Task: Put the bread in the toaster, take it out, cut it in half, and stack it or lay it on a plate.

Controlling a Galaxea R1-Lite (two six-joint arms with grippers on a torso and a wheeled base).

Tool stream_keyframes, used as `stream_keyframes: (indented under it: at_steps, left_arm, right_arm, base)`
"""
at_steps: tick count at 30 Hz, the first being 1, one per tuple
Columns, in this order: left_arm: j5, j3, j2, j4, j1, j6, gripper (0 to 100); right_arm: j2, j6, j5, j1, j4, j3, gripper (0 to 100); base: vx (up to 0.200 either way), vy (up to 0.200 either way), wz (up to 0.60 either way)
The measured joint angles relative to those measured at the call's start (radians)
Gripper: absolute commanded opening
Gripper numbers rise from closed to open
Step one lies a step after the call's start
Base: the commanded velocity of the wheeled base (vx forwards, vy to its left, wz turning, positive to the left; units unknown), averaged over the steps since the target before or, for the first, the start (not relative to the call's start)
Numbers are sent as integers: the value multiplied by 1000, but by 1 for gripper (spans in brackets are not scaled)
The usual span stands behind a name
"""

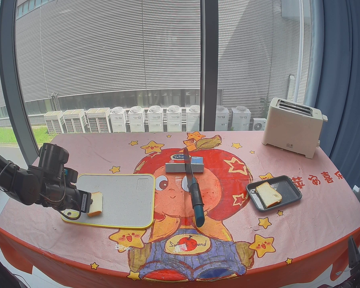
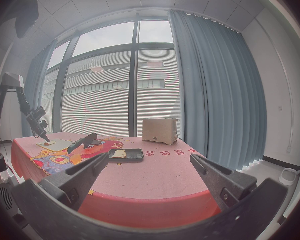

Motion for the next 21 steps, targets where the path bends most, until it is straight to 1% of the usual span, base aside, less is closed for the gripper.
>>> stream_keyframes:
  at_steps: [13,21]
  left_arm:
    - [-10,1,-10,-17,1,-9,0]
    - [-14,11,-85,-21,9,-7,0]
  right_arm:
    - [0,0,0,-1,0,0,100]
    - [0,0,0,0,0,0,100]
  base:
    - [0,0,0]
    - [0,0,0]
